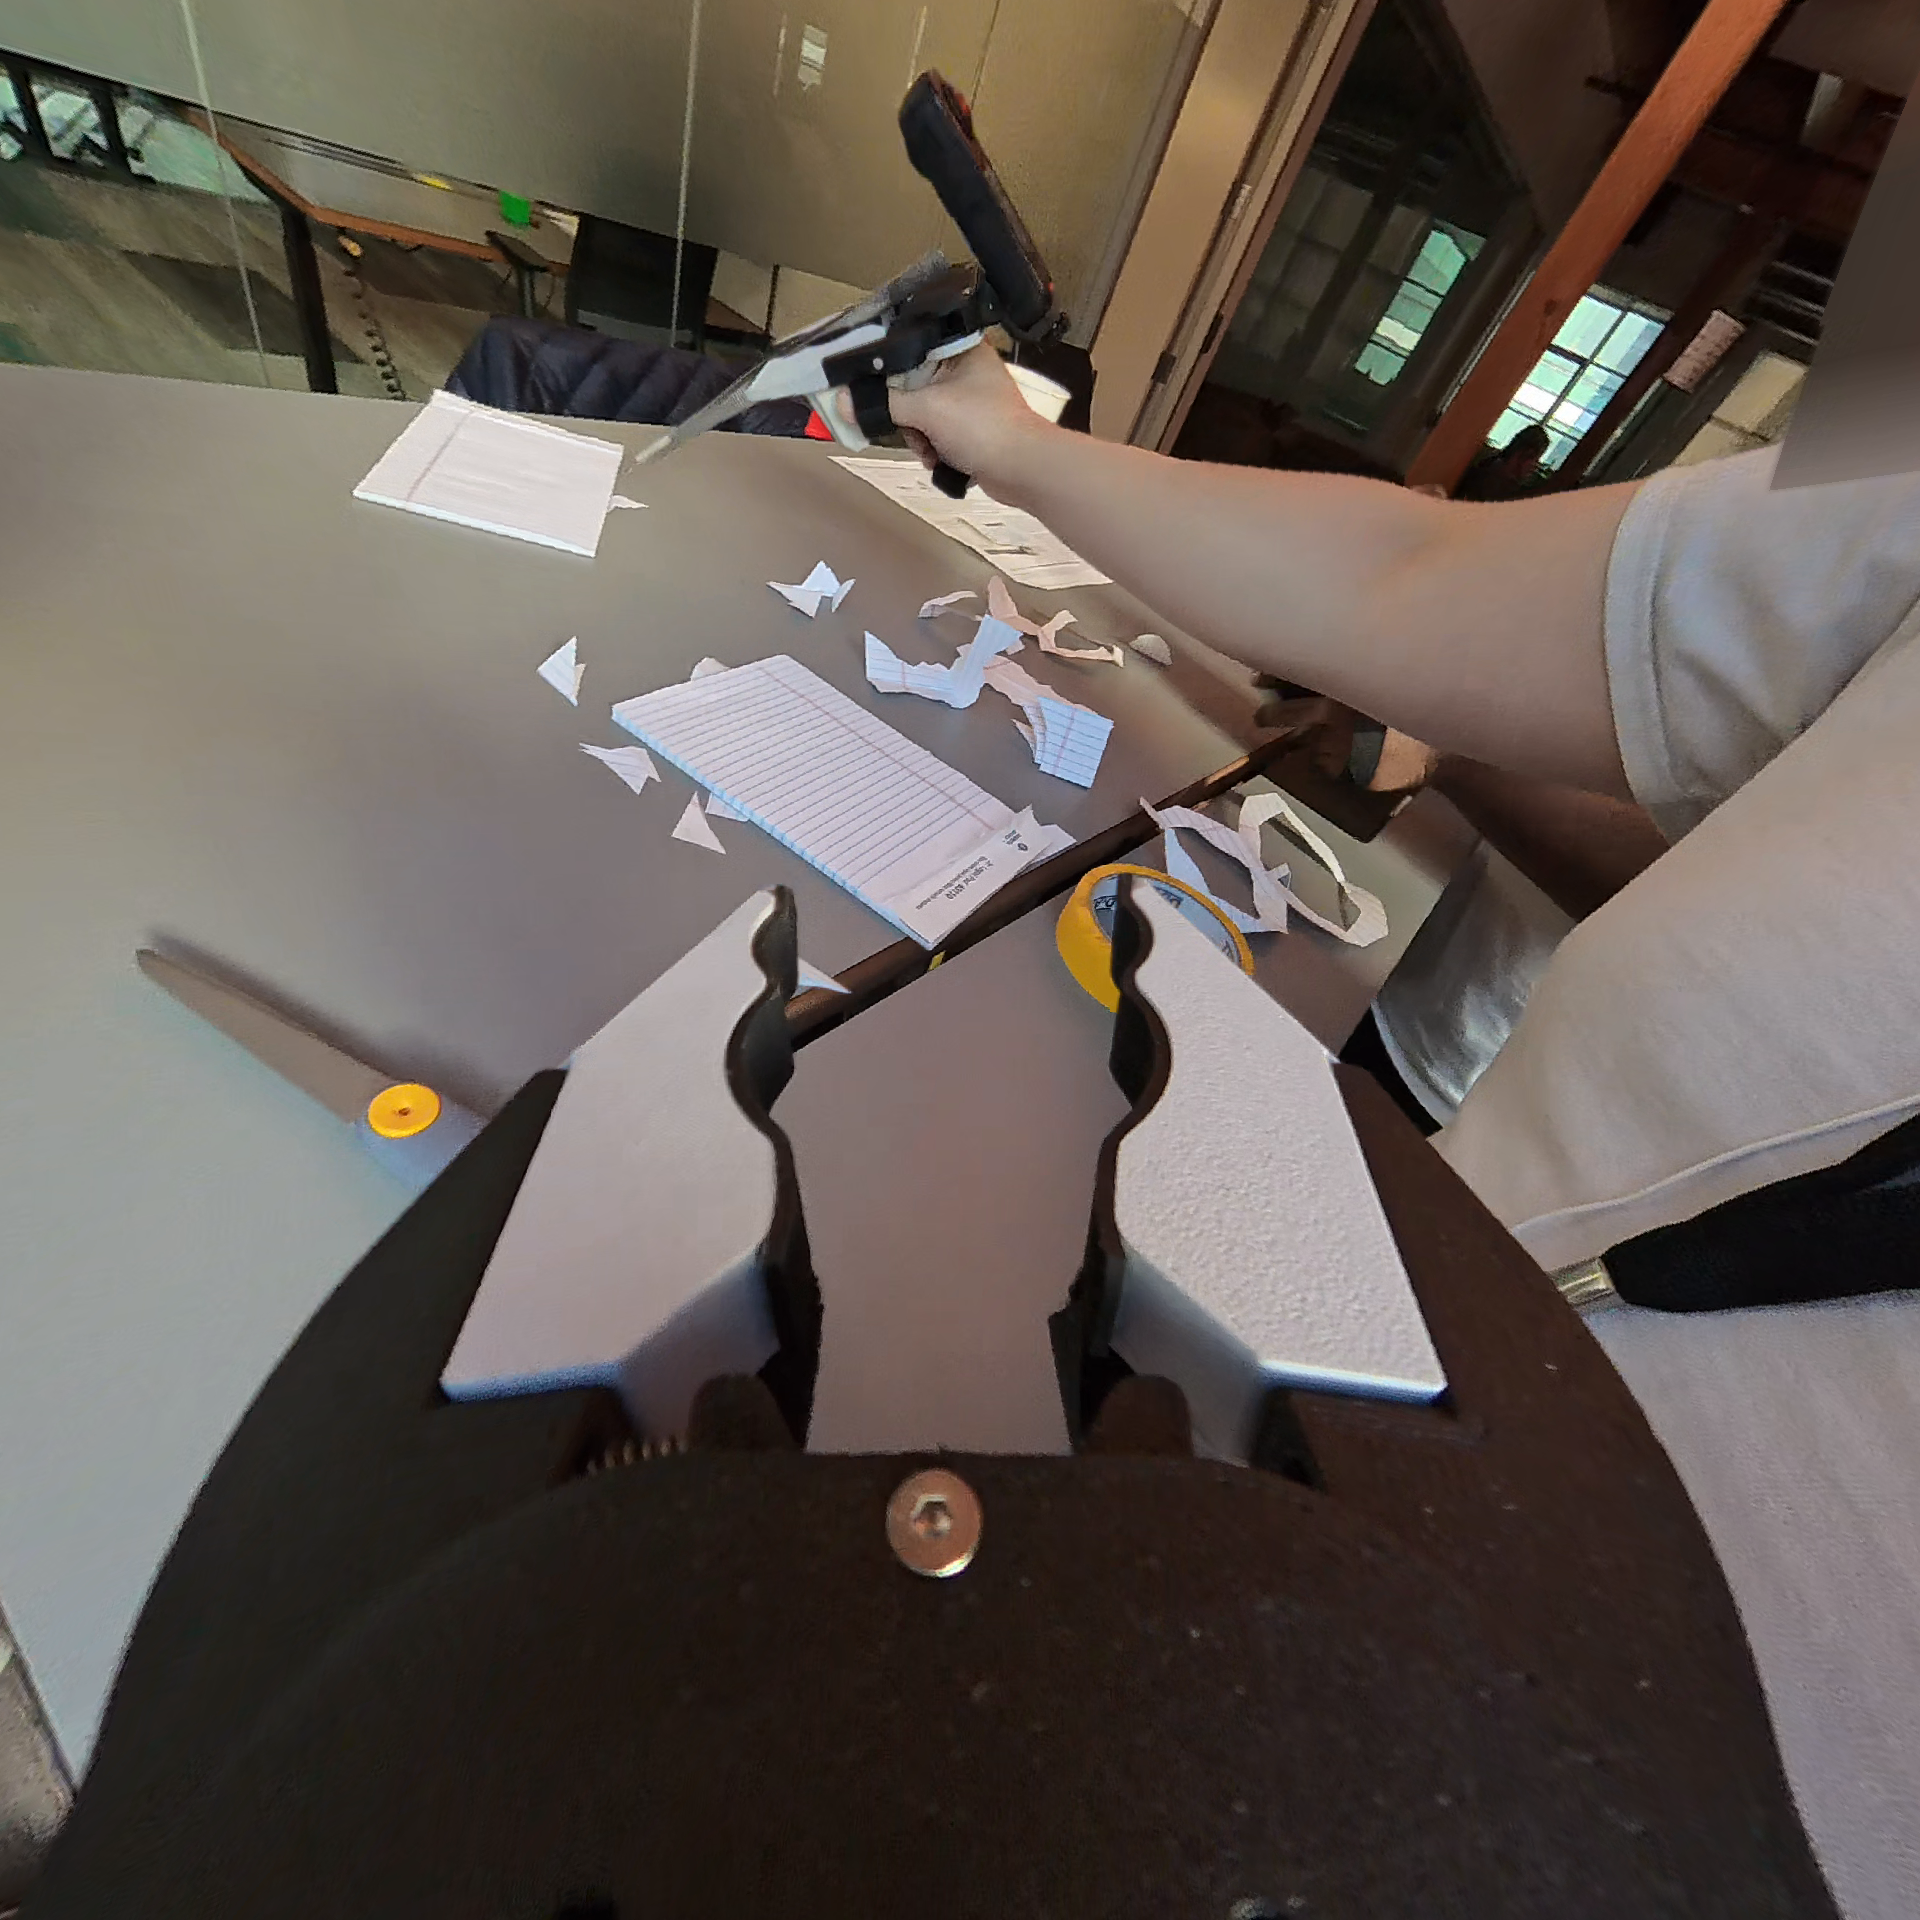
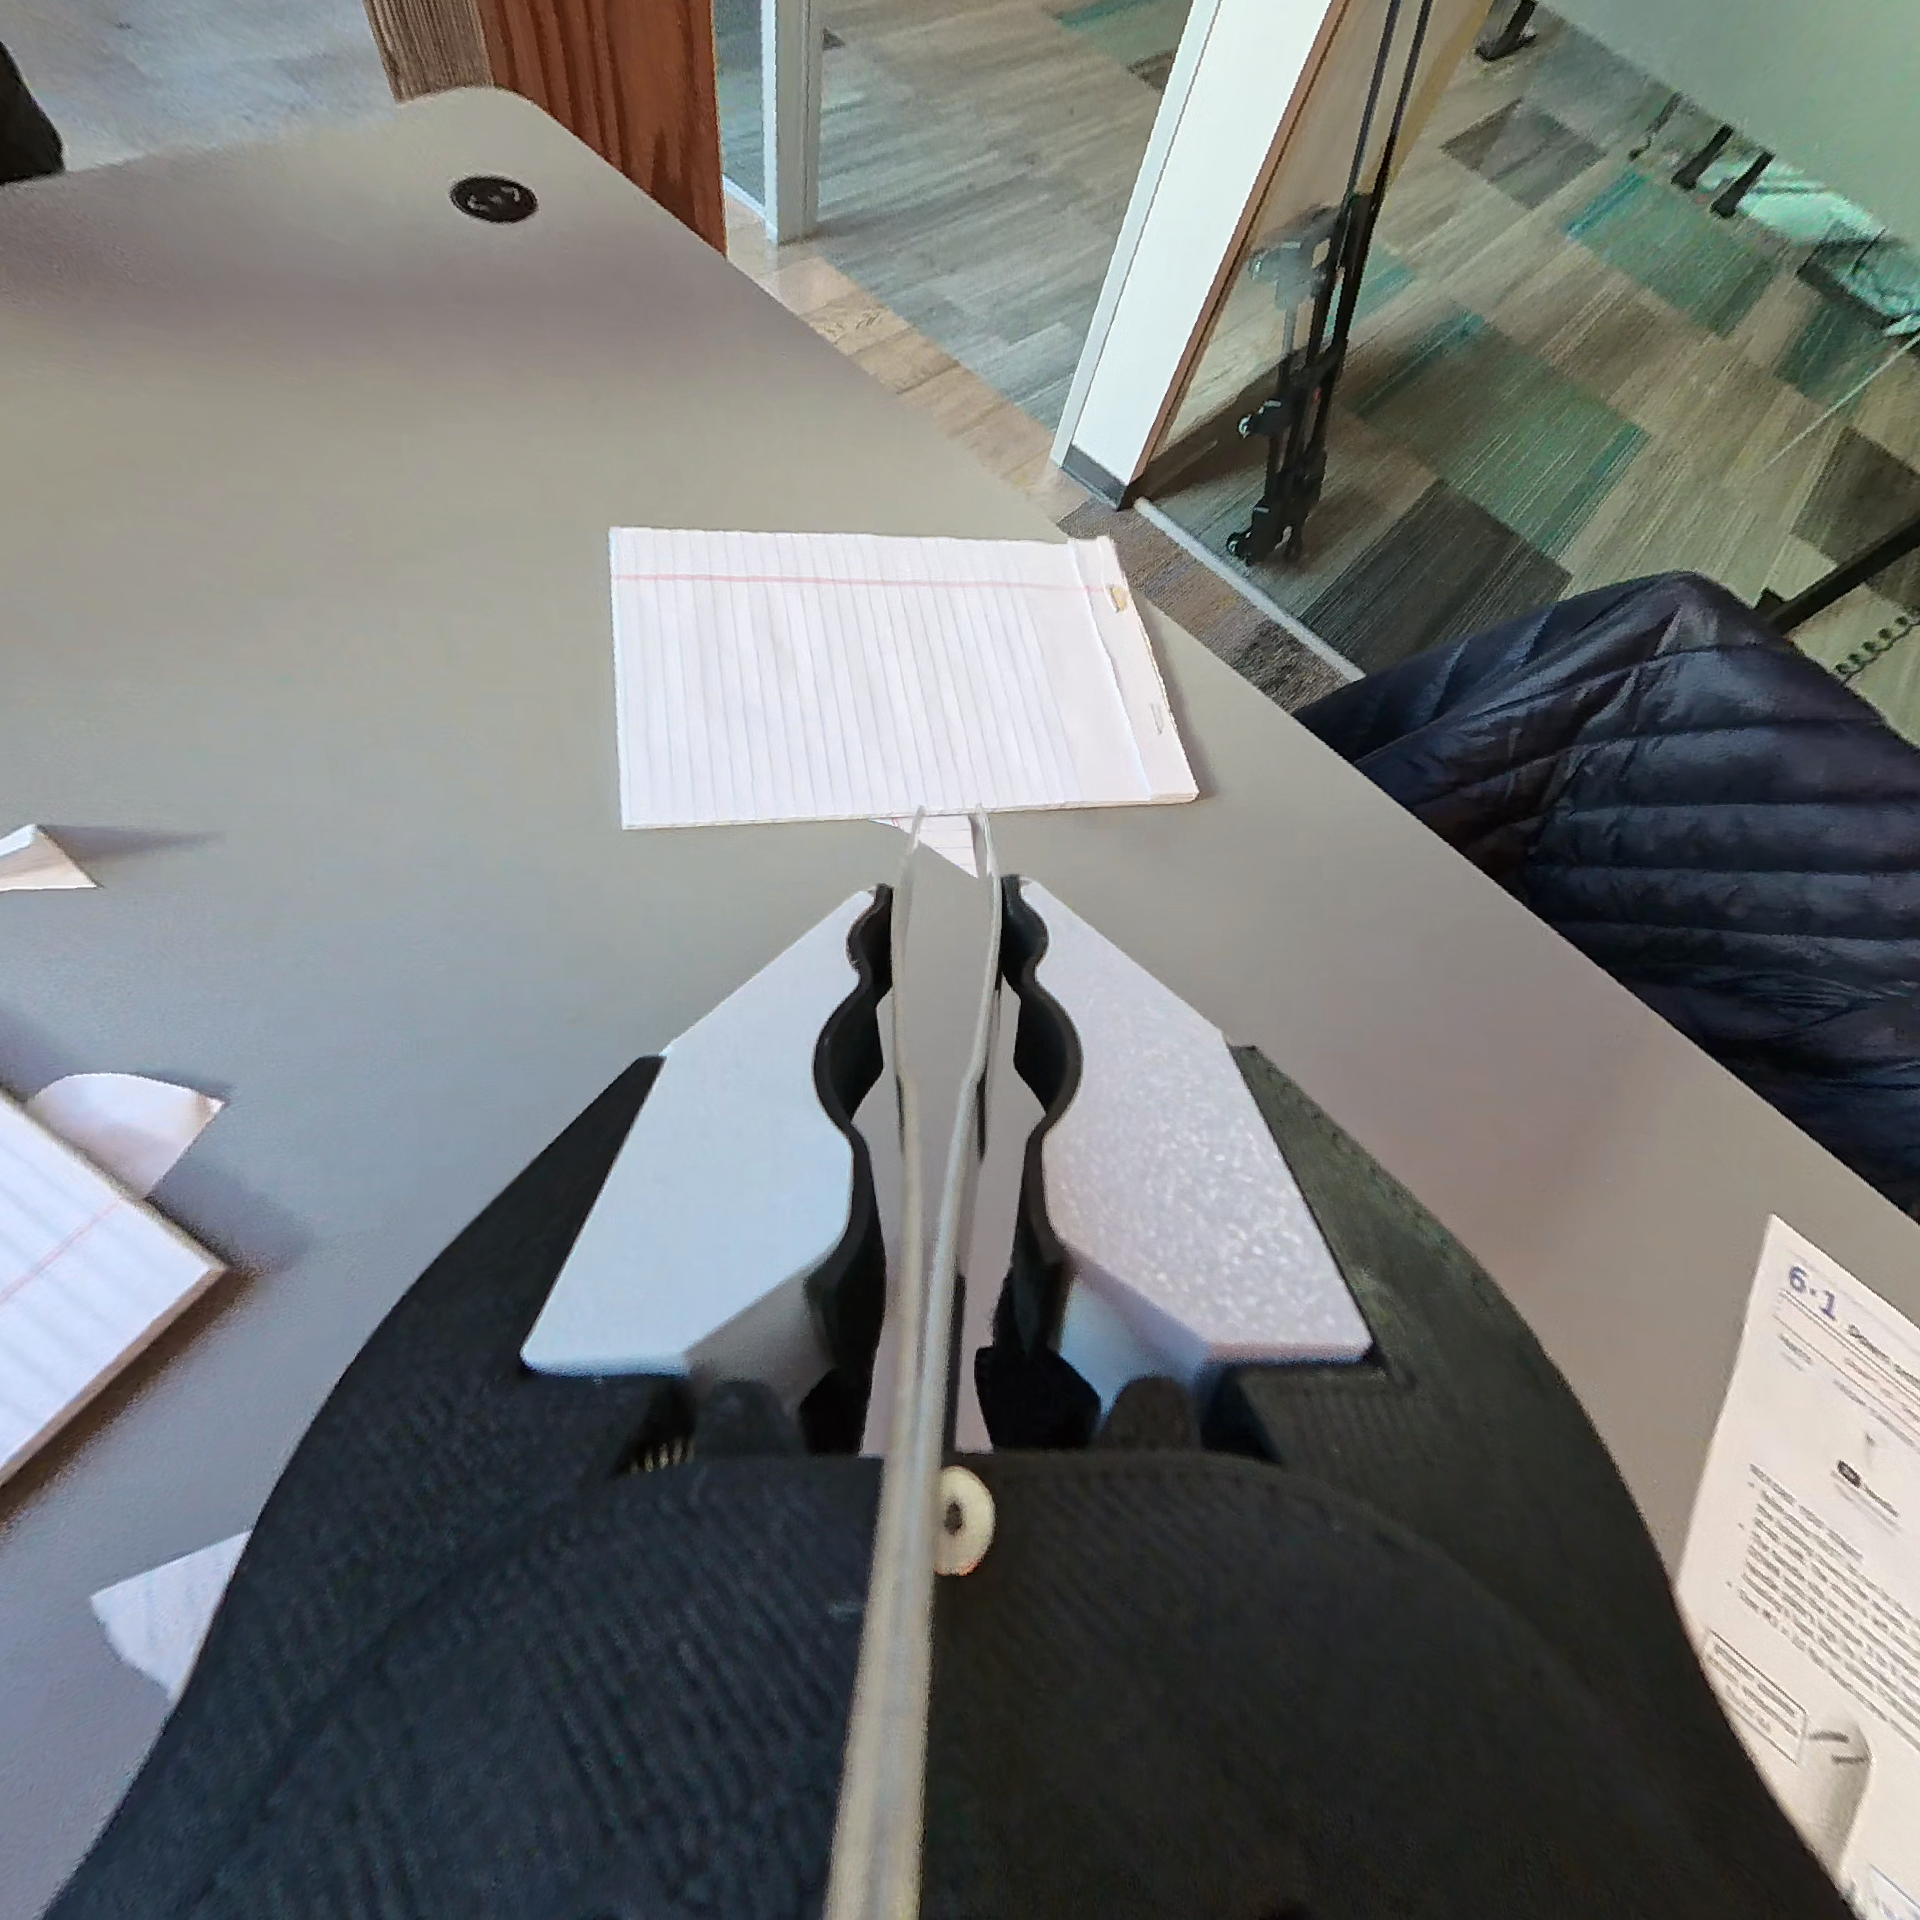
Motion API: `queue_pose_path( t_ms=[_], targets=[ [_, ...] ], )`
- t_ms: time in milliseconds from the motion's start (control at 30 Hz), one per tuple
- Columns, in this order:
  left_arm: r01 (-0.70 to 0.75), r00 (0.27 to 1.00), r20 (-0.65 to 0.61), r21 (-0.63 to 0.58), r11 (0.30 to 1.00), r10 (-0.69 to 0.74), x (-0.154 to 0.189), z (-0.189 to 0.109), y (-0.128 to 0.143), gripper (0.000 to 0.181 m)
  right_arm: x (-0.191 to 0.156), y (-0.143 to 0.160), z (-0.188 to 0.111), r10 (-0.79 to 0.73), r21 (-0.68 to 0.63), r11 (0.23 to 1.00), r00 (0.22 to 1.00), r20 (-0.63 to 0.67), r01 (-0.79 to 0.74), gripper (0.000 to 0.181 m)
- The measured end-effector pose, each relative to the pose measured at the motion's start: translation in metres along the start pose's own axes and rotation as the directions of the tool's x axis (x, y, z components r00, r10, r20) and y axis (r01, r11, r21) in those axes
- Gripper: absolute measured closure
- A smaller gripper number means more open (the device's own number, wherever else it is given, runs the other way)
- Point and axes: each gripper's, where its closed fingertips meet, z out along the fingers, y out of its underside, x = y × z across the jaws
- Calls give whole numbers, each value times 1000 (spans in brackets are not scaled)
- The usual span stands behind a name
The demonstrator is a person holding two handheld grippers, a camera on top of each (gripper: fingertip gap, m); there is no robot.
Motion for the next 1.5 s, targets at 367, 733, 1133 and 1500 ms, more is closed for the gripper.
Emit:
queue_pose_path(
  t_ms=[367,733,1133,1500],
  targets=[
    [7,1000,29,-31,999,-6,-9,13,-5,122,14,12,21,103,18,994,988,116,-106,162],
    [-3,1000,0,-58,998,3,-9,33,-7,122,10,18,11,-3,3,1000,977,213,2,161],
    [10,1000,-3,-81,997,-10,-11,37,0,122,22,22,20,99,16,994,965,242,-106,160],
    [-3,1000,4,-72,997,4,-8,32,-3,122,20,29,20,158,45,984,958,238,-173,164]
  ],
)
